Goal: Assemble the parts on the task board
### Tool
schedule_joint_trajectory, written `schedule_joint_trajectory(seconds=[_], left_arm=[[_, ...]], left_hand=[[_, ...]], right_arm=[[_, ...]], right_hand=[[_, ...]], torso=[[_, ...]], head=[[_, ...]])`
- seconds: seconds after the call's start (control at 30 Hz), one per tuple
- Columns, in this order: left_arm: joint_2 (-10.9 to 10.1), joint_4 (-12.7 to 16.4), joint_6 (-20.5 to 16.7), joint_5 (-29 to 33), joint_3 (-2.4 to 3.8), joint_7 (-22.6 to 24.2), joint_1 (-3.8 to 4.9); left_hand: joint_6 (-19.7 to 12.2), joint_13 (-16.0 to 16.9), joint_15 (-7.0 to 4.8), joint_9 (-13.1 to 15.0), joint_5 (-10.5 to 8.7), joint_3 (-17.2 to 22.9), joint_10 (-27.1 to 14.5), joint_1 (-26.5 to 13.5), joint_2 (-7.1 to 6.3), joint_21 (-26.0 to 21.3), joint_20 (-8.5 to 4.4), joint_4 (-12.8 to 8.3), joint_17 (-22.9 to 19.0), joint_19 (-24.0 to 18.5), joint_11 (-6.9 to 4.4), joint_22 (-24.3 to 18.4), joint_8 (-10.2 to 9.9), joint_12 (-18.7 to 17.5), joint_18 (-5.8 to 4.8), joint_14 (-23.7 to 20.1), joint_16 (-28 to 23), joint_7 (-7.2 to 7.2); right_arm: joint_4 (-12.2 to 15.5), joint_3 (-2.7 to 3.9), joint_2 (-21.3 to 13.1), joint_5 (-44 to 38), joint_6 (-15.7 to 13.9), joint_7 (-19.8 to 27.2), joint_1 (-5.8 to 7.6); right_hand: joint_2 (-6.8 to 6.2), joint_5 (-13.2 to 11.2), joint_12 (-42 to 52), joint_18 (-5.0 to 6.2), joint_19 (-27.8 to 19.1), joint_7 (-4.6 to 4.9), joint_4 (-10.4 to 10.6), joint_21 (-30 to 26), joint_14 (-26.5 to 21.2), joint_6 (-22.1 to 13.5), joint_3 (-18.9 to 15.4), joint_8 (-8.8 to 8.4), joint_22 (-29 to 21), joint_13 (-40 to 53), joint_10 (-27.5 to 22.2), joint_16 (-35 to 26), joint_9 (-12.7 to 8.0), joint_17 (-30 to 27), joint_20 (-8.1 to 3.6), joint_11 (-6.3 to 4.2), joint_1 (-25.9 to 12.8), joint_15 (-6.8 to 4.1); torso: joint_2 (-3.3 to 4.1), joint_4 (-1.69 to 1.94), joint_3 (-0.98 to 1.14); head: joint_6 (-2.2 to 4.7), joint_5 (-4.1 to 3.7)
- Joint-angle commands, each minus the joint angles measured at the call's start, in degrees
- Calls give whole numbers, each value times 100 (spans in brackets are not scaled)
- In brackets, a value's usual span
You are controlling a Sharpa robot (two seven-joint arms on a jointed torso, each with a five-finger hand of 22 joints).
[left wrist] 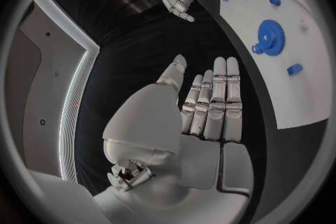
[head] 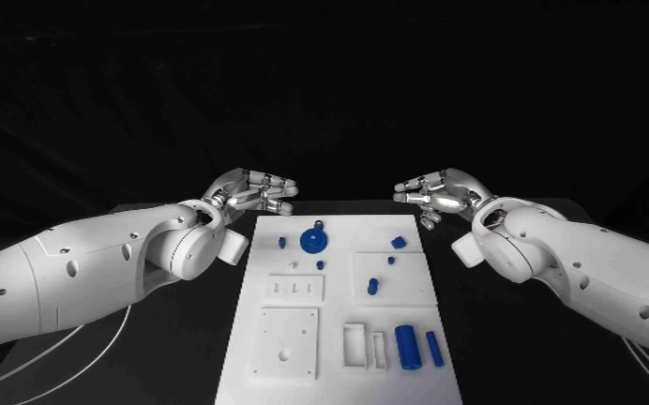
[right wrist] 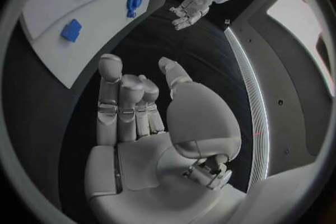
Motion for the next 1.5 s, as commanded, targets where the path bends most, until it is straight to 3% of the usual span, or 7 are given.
schedule_joint_trajectory(seconds=[0.03,0.23,0.57,0.73,1.03,1.13,1.5], left_arm=[[13,-10,74,-13,2,68,-20],[4,-5,91,-13,-2,57,-55],[-35,80,112,-25,-5,22,-75],[-41,97,125,-41,-5,17,-81],[-47,110,140,-55,-5,13,-85],[-55,112,144,-58,-5,11,-86],[-66,109,147,-62,-5,11,-87]], left_hand=[[-38,9,-3,5,18,5,-53,10,13,17,-7,-38,-9,-38,-3,-10,16,22,-8,-32,-24,1],[-34,9,-2,6,16,4,-52,5,16,28,-7,-45,-9,-46,-2,-9,17,21,-10,-33,-24,3],[-34,9,-2,6,16,4,-52,5,16,28,-7,-45,-9,-46,-2,-9,17,21,-10,-33,-24,3],[-27,9,-4,6,14,7,-51,6,27,34,-9,-43,-8,-47,-4,-8,18,22,-10,-30,-22,1],[-27,9,-4,6,14,7,-51,6,27,34,-9,-43,-8,-47,-4,-8,18,22,-10,-30,-22,1],[-27,9,-4,6,14,7,-51,6,27,34,-9,-43,-8,-47,-4,-8,18,22,-10,-30,-22,1],[-27,9,-4,6,14,7,-51,6,27,34,-9,-43,-8,-47,-4,-8,18,22,-10,-30,-22,1]], right_arm=[[19,5,-45,246,514,-380,4],[168,7,-182,-1319,662,-792,4],[593,6,-358,-3253,602,-1329,-56],[728,5,-391,-4003,380,-1547,-108],[744,1,-376,-4353,347,-1574,-171],[769,-14,-361,-4512,369,-1571,-205],[756,-82,-284,-5047,416,-1601,-290]], right_hand=[[7,5,98,84,301,17,-29,165,70,42,114,-6,7,71,77,107,-4,86,8,11,-15,4],[-114,-78,433,50,316,-62,-199,1053,100,345,491,-4,283,378,253,643,78,542,-8,-22,-7,-11],[-298,-476,682,28,315,-79,-286,1367,110,469,1045,-5,446,640,397,814,176,686,-13,-35,176,-15],[-392,-820,780,-24,314,-141,-444,1505,107,773,1822,15,534,742,456,867,284,738,-37,-79,243,-38],[-207,-915,790,-110,302,-241,-634,1521,110,1256,2343,-3,571,795,509,844,427,725,-94,-134,245,-85],[-127,-1441,795,-111,300,-218,-722,1521,111,1227,2809,11,574,822,517,847,368,729,-93,-125,123,-73],[-189,-1243,794,-118,302,-230,-715,1544,113,1259,2792,-1,579,828,537,852,327,730,-87,-114,125,-76]], torso=[[-47,-63,61],[-58,-72,96],[-37,-81,93],[-36,-65,64],[-38,-53,57],[-39,-49,49],[-40,-53,45]], head=[[-36,-6],[-144,-102],[-242,-185],[-273,-210],[-329,-209],[-343,-203],[-367,-184]])
